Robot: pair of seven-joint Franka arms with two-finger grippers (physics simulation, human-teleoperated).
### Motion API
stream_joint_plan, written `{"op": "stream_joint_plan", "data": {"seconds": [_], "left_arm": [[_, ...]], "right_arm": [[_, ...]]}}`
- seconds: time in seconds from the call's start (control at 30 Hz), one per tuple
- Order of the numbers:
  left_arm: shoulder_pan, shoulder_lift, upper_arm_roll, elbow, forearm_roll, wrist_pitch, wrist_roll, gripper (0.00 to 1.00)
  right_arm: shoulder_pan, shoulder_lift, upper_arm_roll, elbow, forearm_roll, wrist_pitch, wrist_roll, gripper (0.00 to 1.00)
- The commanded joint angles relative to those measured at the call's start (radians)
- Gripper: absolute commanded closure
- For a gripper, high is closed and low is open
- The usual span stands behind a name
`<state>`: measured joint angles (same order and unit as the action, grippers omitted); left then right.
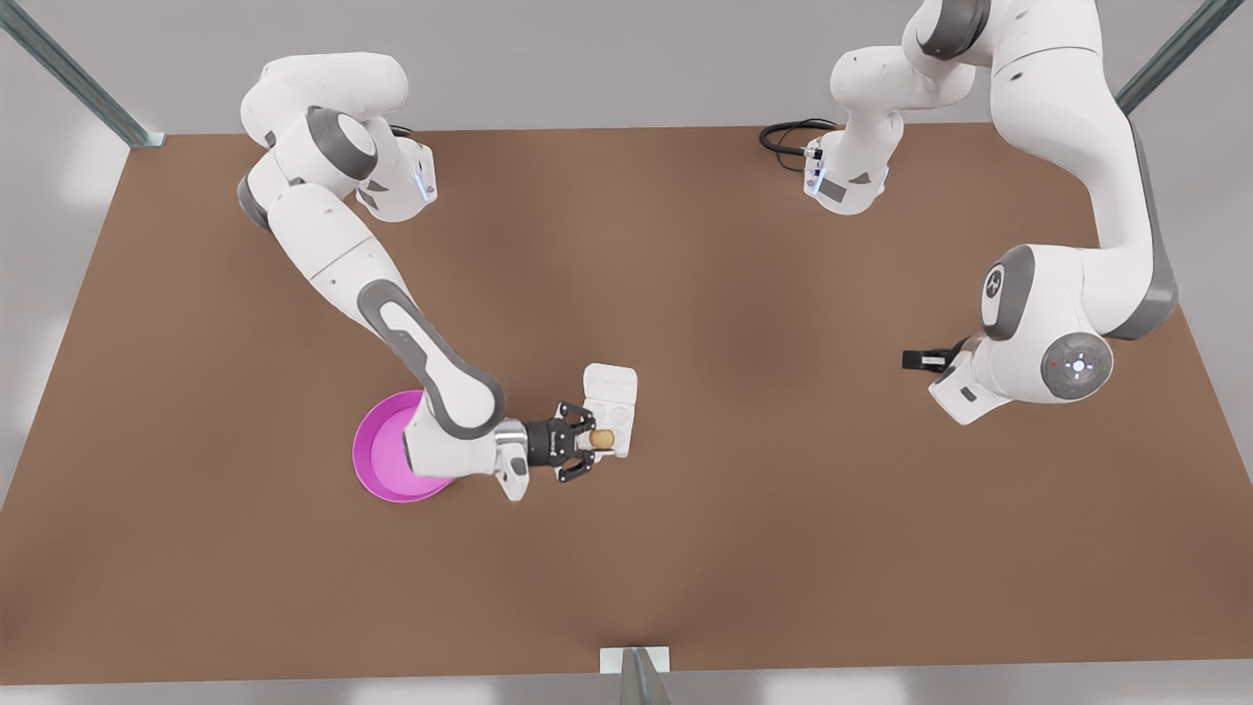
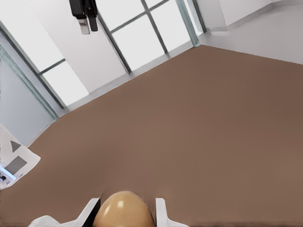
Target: Pack egg into the box and close the box lid
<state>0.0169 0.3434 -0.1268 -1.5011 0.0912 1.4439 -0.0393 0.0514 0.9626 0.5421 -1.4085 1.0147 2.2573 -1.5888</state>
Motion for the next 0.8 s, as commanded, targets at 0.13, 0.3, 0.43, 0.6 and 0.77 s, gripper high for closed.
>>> {"op": "stream_joint_plan", "data": {"seconds": [0.13, 0.3, 0.43, 0.6, 0.77], "left_arm": [[0.000, 0.003, 0.000, 0.001, 0.001, 0.001, -0.001, 0.00], [0.000, 0.006, 0.000, 0.001, 0.002, 0.001, -0.001, 0.00], [0.002, 0.006, 0.001, 0.001, 0.016, 0.001, -0.001, 0.00], [0.002, 0.013, 0.001, 0.001, 0.018, 0.001, -0.001, 0.00], [0.002, 0.014, 0.001, 0.001, 0.018, 0.001, -0.001, 0.00]], "right_arm": [[-0.018, -0.001, -0.001, -0.046, 0.056, -0.001, -0.508, 0.46], [-0.047, 0.001, -0.002, -0.073, 0.056, -0.007, -0.568, 0.46], [-0.051, 0.010, -0.004, -0.073, 0.058, -0.010, -0.573, 0.46], [-0.048, 0.038, -0.002, -0.073, 0.071, -0.010, -0.586, 0.46], [-0.047, 0.038, -0.002, -0.089, 0.079, -0.010, -0.600, 0.46]]}}
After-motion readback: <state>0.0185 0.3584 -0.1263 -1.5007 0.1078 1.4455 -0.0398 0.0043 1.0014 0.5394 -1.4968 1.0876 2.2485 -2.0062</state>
